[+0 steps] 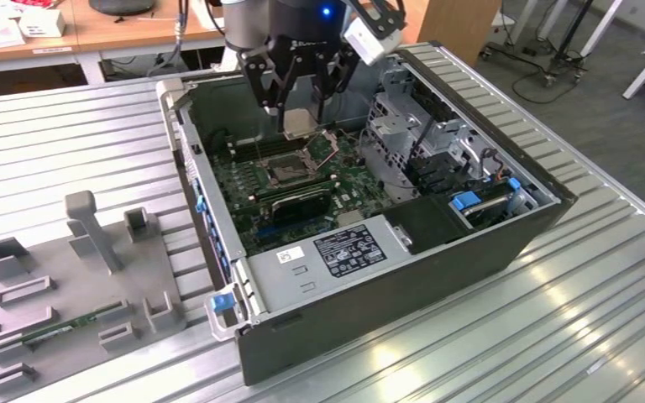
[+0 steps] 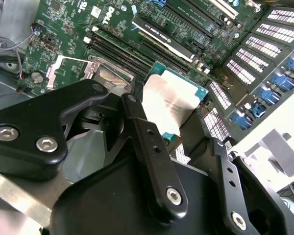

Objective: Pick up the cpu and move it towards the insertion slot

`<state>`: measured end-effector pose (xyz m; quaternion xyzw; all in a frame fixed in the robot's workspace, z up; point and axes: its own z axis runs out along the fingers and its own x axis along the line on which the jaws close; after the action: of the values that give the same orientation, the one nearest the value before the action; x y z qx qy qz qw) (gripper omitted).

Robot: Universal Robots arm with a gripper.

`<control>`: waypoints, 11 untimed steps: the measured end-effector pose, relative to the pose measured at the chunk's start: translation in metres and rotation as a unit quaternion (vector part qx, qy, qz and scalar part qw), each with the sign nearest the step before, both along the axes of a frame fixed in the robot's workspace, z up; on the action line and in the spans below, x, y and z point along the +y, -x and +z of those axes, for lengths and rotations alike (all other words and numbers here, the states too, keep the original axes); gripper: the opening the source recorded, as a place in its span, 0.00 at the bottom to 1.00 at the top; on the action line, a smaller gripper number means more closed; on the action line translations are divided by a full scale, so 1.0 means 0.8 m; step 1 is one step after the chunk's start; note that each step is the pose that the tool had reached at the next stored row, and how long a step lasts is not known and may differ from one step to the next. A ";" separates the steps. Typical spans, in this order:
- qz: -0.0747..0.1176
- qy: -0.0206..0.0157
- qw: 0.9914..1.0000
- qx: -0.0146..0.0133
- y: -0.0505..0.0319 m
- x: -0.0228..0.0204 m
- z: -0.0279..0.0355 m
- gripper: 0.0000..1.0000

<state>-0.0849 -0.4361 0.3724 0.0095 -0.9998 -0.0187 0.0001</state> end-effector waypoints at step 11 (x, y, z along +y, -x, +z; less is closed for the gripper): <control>0.000 0.000 1.000 0.000 -0.002 0.0062 -0.0002 0.55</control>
<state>-0.0834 -0.4311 0.3722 0.0096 -0.9998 -0.0188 0.0000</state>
